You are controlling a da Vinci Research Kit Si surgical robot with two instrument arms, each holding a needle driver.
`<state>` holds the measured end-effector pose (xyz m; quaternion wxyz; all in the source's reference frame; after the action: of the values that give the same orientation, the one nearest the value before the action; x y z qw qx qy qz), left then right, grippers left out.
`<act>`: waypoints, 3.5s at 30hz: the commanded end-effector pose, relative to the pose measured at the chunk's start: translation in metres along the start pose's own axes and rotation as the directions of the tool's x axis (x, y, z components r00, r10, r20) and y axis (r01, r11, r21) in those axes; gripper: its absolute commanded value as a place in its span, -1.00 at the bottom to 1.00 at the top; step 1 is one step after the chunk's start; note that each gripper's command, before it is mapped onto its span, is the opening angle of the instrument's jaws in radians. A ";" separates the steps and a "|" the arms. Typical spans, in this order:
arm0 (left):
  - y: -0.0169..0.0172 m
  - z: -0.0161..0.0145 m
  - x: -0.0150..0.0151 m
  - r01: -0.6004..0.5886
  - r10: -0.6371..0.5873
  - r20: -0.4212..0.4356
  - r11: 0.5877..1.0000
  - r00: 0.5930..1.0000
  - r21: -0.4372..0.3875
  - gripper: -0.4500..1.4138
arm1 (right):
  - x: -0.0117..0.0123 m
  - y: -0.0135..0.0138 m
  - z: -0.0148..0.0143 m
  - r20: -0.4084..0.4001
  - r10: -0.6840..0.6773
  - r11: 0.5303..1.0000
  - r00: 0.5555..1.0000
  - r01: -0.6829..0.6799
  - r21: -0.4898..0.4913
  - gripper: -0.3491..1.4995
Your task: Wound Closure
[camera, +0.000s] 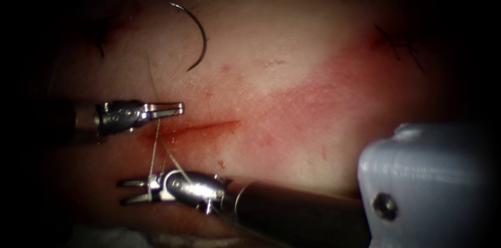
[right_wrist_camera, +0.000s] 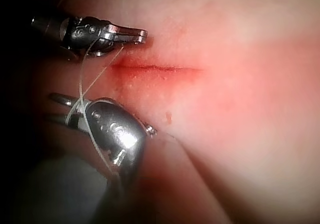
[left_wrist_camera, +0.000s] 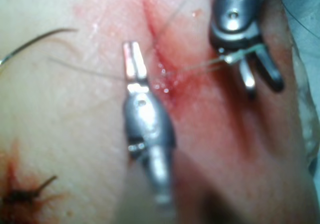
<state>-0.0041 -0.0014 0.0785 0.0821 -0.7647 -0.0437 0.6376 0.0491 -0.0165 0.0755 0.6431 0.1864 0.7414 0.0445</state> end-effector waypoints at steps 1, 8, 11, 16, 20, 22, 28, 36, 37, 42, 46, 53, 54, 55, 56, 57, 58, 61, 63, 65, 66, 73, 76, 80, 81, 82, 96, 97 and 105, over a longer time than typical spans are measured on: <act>0.0008 0.0002 -0.0007 0.004 -0.004 -0.009 1.000 1.000 0.000 -1.00 | -0.0009 -0.0001 0.0005 -0.011 0.009 0.999 1.000 -0.010 -0.037 -0.51; 0.0021 -0.0011 0.0000 0.006 -0.006 -0.037 1.000 0.999 -0.013 -1.00 | -0.0003 0.0019 -0.0017 -0.001 0.029 0.979 1.000 -0.028 -0.201 -0.51; 0.0027 -0.0020 0.0005 0.009 -0.010 -0.058 1.000 0.998 -0.015 -1.00 | -0.0002 0.0026 -0.0029 0.019 0.032 0.967 0.999 -0.026 -0.254 -0.51; 0.0024 -0.0021 0.0008 0.014 -0.015 -0.059 1.000 0.998 -0.016 -1.00 | -0.0006 0.0025 -0.0027 0.004 0.021 0.968 1.000 -0.020 -0.251 -0.49; 0.0015 -0.0014 0.0014 0.026 -0.027 -0.066 1.000 0.997 -0.011 -1.00 | -0.0006 0.0019 -0.0012 0.035 0.027 0.973 0.999 -0.019 -0.230 -0.49; 0.0015 -0.0012 0.0018 0.030 -0.030 -0.067 1.000 0.997 -0.009 -1.00 | -0.0005 0.0020 -0.0009 0.033 0.028 0.973 0.999 -0.020 -0.228 -0.49; 0.0037 -0.0029 0.0031 0.031 -0.032 -0.061 0.999 0.998 -0.023 -1.00 | -0.0004 0.0026 -0.0024 0.036 0.031 0.969 0.999 -0.021 -0.247 -0.51; 0.0072 -0.0075 0.0042 0.033 -0.033 -0.025 0.999 0.999 -0.013 -1.00 | 0.0001 0.0033 -0.0035 0.029 0.035 0.962 0.999 -0.026 -0.271 -0.53; 0.0076 -0.0076 0.0043 0.032 -0.032 -0.024 0.999 0.999 -0.012 -1.00 | 0.0001 0.0034 -0.0035 0.030 0.035 0.961 0.999 -0.026 -0.274 -0.55; 0.0102 -0.0054 0.0052 0.025 -0.026 -0.035 1.000 0.999 -0.016 -1.00 | -0.0001 0.0042 -0.0031 0.039 0.037 0.945 0.999 -0.023 -0.327 -0.55; 0.0126 -0.0022 0.0070 0.033 -0.036 -0.059 0.998 0.998 -0.049 -1.00 | -0.0004 0.0050 -0.0029 0.088 0.050 0.926 0.995 -0.013 -0.378 -0.55; 0.0136 0.0029 0.0141 -0.004 -0.005 -0.105 0.996 0.994 -0.087 -1.00 | -0.0012 0.0046 -0.0012 0.138 0.058 0.937 0.989 -0.006 -0.350 -0.53; 0.0134 0.0033 0.0152 -0.011 0.002 -0.111 0.996 0.994 -0.088 -1.00 | -0.0015 0.0044 -0.0009 0.137 0.055 0.942 0.989 -0.006 -0.336 -0.51; 0.0130 0.0038 0.0162 -0.019 0.009 -0.116 0.996 0.993 -0.087 -1.00 | -0.0017 0.0043 -0.0006 0.138 0.047 0.945 0.989 0.000 -0.326 -0.49; 0.0125 0.0044 0.0175 -0.024 0.013 -0.123 0.995 0.992 -0.092 -1.00 | -0.0021 0.0041 -0.0001 0.092 0.083 0.952 0.992 -0.052 -0.302 -0.47; 0.0122 0.0047 0.0183 -0.029 0.017 -0.127 0.995 0.992 -0.091 -1.00 | -0.0022 0.0040 0.0001 0.063 0.110 0.952 0.992 -0.087 -0.295 -0.46; 0.0120 0.0050 0.0187 -0.030 0.018 -0.130 0.995 0.991 -0.091 -1.00 | -0.0022 0.0039 0.0002 0.030 0.129 0.951 0.991 -0.115 -0.285 -0.44; 0.0121 0.0058 0.0194 -0.030 0.017 -0.131 0.995 0.991 -0.100 -1.00 | -0.0018 0.0040 0.0005 -0.076 0.203 0.942 0.976 -0.216 -0.258 -0.36; 0.0124 0.0061 0.0192 -0.033 0.019 -0.130 0.994 0.991 -0.104 -1.00 | -0.0013 0.0042 0.0005 -0.096 0.201 0.942 0.975 -0.219 -0.254 -0.29; 0.0129 0.0062 0.0191 -0.036 0.021 -0.132 0.993 0.991 -0.114 -1.00 | -0.0005 0.0042 0.0005 -0.113 0.207 0.940 0.972 -0.230 -0.252 -0.18; 0.0130 0.0062 0.0191 -0.036 0.020 -0.133 0.993 0.991 -0.115 -1.00 | -0.0004 0.0041 0.0006 -0.114 0.208 0.939 0.971 -0.231 -0.254 -0.18; 0.0126 0.0067 0.0208 -0.037 0.022 -0.128 0.992 0.992 -0.119 -1.00 | -0.0002 0.0034 0.0009 -0.116 0.215 0.943 0.970 -0.237 -0.235 -0.18; 0.0119 0.0071 0.0224 -0.040 0.024 -0.133 0.992 0.991 -0.118 -1.00 | 0.0001 0.0030 0.0002 -0.111 0.220 0.950 0.969 -0.238 -0.204 -0.22; 0.0108 0.0076 0.0234 -0.039 0.023 -0.136 0.993 0.990 -0.115 -1.00 | 0.0002 0.0030 0.0001 -0.106 0.223 0.952 0.969 -0.240 -0.190 -0.26; 0.0105 0.0079 0.0235 -0.043 0.027 -0.138 0.993 0.990 -0.113 -1.00 | 0.0002 0.0031 0.0001 -0.107 0.223 0.953 0.969 -0.240 -0.187 -0.26; 0.0102 0.0081 0.0237 -0.046 0.031 -0.139 0.993 0.990 -0.111 -1.00 | 0.0002 0.0031 0.0001 -0.107 0.224 0.952 0.969 -0.241 -0.187 -0.26; 0.0005 0.0084 0.0180 -0.046 0.031 -0.104 0.989 0.994 -0.140 -1.00 | 0.0003 0.0022 -0.0003 -0.093 0.237 0.966 0.967 -0.244 -0.083 -0.36; 0.0000 0.0081 0.0175 -0.048 0.033 -0.104 0.989 0.994 -0.141 -1.00 | 0.0003 0.0021 -0.0003 -0.093 0.238 0.966 0.967 -0.245 -0.078 -0.36; -0.0039 0.0056 0.0108 -0.029 0.021 -0.063 0.991 0.998 -0.131 -1.00 | 0.0007 0.0014 0.0000 -0.094 0.242 0.967 0.966 -0.248 -0.060 -0.40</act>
<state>-0.0069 0.0049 0.0678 0.0241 -0.7871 -0.0737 0.6119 0.0485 -0.0141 0.0749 0.6082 0.2499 0.7368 0.1576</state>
